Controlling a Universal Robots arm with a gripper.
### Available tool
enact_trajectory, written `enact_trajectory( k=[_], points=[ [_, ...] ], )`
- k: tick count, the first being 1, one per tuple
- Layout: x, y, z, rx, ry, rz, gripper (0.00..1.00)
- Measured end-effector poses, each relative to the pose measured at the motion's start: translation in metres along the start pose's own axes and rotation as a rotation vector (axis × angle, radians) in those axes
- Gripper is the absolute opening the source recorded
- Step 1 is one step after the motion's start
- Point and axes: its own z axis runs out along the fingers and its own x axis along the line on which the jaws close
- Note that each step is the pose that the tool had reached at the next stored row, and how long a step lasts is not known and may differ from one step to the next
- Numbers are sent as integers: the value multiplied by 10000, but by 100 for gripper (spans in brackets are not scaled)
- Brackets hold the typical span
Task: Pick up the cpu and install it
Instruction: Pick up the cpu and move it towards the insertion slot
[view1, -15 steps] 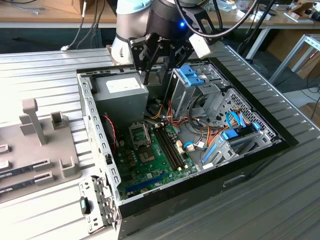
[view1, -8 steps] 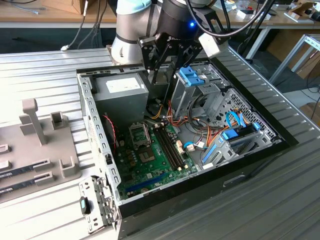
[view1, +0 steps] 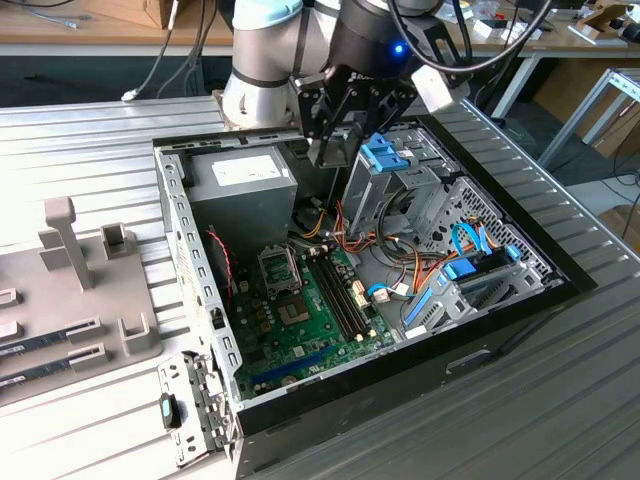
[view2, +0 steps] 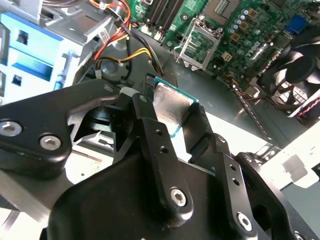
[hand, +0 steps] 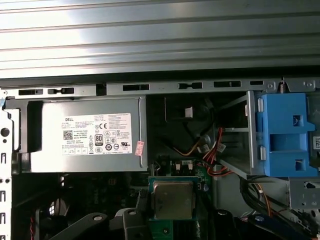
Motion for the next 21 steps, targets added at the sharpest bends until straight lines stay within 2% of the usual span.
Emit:
enact_trajectory(
  k=[5, 21],
  points=[
    [-103, 4, -3, 0, 0, 0, 47],
    [-535, 22, -13, 0, 0, 0, 47]
  ],
)
